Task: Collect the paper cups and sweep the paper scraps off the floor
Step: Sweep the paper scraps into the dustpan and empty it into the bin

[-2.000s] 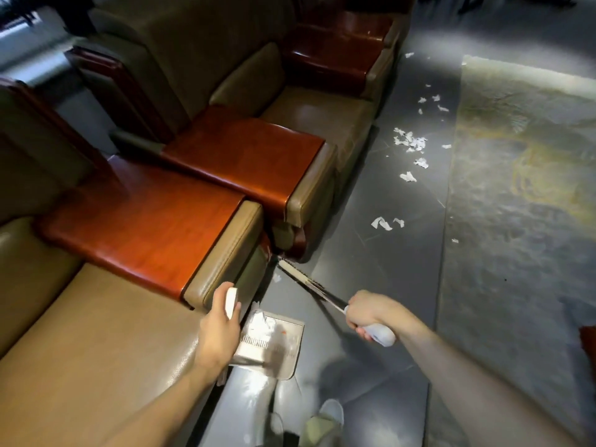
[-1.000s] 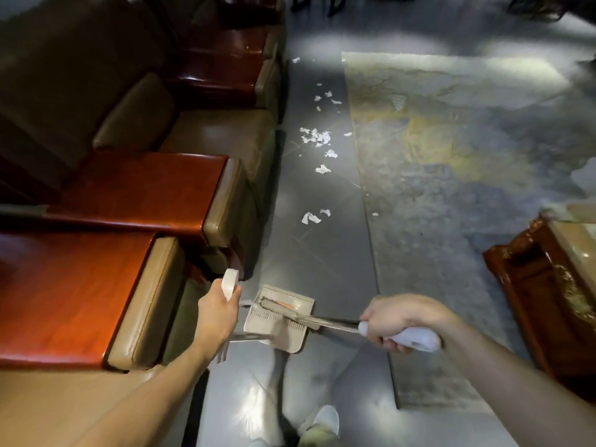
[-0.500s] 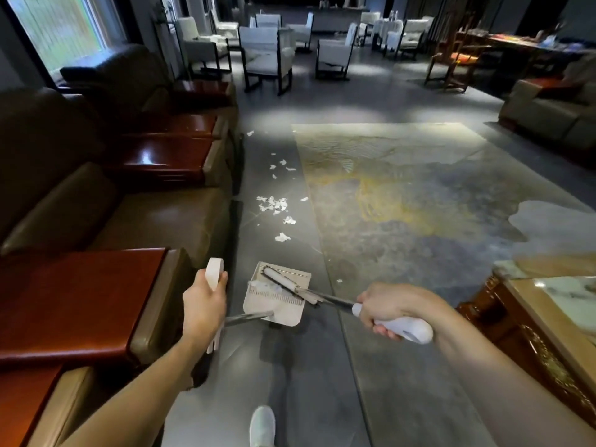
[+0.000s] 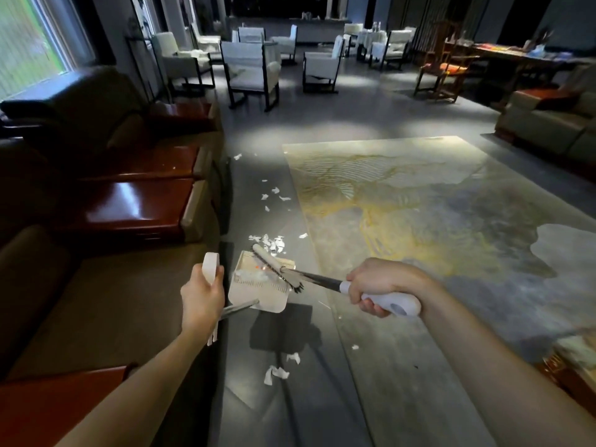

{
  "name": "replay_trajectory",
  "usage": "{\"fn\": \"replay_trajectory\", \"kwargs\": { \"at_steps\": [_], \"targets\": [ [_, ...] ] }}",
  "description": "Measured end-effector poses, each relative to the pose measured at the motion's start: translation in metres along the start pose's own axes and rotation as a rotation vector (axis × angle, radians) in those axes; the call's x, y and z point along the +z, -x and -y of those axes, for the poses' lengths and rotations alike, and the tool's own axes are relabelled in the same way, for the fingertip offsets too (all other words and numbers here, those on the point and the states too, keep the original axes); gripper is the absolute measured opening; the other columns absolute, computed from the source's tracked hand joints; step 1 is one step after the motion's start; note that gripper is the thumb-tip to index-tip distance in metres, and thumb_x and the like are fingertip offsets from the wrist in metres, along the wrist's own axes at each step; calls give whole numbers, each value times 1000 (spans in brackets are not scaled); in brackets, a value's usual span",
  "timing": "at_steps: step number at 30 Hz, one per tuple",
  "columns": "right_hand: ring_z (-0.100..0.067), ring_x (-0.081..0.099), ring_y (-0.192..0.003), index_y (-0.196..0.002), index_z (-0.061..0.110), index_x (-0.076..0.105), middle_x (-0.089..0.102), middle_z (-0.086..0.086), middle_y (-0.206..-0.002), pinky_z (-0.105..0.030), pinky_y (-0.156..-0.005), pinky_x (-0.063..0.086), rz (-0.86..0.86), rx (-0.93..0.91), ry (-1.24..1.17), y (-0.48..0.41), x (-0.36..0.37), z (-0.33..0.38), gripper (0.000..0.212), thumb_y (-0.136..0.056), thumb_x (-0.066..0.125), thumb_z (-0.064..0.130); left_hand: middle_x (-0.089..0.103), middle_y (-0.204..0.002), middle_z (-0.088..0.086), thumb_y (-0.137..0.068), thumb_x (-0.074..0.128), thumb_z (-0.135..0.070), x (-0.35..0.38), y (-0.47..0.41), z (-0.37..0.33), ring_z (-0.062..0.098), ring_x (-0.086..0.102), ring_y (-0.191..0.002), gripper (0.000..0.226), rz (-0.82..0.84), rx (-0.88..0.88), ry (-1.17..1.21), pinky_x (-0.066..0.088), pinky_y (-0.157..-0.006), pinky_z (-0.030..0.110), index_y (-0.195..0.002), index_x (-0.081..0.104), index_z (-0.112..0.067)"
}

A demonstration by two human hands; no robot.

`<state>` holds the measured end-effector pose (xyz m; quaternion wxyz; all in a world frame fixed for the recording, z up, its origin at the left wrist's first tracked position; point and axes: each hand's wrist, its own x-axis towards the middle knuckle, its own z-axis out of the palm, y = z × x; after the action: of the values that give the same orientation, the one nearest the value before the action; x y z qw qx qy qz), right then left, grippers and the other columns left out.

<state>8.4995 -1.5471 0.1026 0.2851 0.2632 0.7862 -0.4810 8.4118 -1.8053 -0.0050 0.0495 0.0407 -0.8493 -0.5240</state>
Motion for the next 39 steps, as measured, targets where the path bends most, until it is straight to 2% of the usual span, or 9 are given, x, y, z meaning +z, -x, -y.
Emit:
{"fn": "replay_trajectory", "kwargs": {
  "at_steps": [4, 8, 13, 17, 19, 24, 30, 35, 39],
  "targets": [
    [-12, 41, -35, -117, -5, 59, 44, -6, -57, -14, -39, 32, -2, -18, -43, -73, -38, 58, 35, -83, 50, -6, 61, -104, 18, -98, 48, -30, 39, -93, -18, 35, 59, -95, 30, -40, 4, -23, 50, -87, 49, -115, 51, -5],
    [-12, 40, -36, -93, 2, 56, 42, -7, -60, -14, -40, 29, 5, -38, -82, -163, -80, 103, 17, -83, 46, -8, 61, -99, 16, -98, 48, -31, 92, -193, -33, 32, 61, -89, 30, -58, -14, 2, 53, -80, 47, -115, 51, -6],
    [-14, 38, -41, -103, -1, 62, 41, -8, -57, -15, -38, 28, -10, -113, -112, -282, -141, 147, 29, -83, 43, -8, 59, -84, 12, -98, 48, -26, 169, -314, -60, 24, 60, -74, 22, -141, -18, 10, 44, -54, 28, -100, 51, -5],
    [-16, 40, -39, -65, 9, 48, 42, -6, -50, -17, -35, 31, -26, -187, -43, -364, -194, 195, 23, -82, 42, -5, 57, -79, 5, -98, 48, -24, 217, -400, -90, 16, 55, -69, 21, -218, -33, -58, 37, -53, 25, -100, 52, -4],
    [-14, 41, -33, -73, 5, 52, 45, -3, -45, -17, -35, 34, -42, -195, -76, -409, -219, 216, 13, -78, 43, -4, 58, -85, 7, -99, 48, -23, 239, -445, -100, 14, 55, -70, 20, -247, -53, -53, 37, -55, 24, -105, 53, -5],
    [-11, 41, -31, -100, 6, 56, 45, -6, -52, -19, -35, 37, -19, -200, 1, -536, -277, 252, 25, -79, 43, -1, 62, -102, 18, -97, 50, -20, 303, -569, -115, 29, 57, -91, 29, -293, -61, -87, 39, -74, 33, -116, 54, 1],
    [-10, 41, -35, -139, 24, 43, 47, -1, -52, -19, -35, 37, 46, -171, 64, -691, -363, 313, 59, -85, 47, 1, 64, -97, 20, -97, 51, -19, 390, -728, -120, 31, 62, -86, 28, -277, -49, -93, 36, -53, 15, -117, 51, 0],
    [-10, 43, -38, -149, 29, 27, 50, -2, -57, -20, -36, 36, 84, -163, 120, -789, -449, 386, 72, -85, 44, 1, 61, -107, 19, -98, 48, -18, 446, -859, -158, 32, 61, -96, 31, -282, -90, -114, 36, -53, 16, -123, 48, -2],
    [-7, 41, -36, -141, 24, 39, 47, -3, -62, -20, -38, 35, 107, -189, 133, -881, -524, 461, 60, -86, 46, 2, 62, -105, 18, -99, 45, -24, 491, -977, -179, 27, 60, -89, 29, -290, -113, -130, 42, -62, 25, -119, 49, -3]
  ]
}}
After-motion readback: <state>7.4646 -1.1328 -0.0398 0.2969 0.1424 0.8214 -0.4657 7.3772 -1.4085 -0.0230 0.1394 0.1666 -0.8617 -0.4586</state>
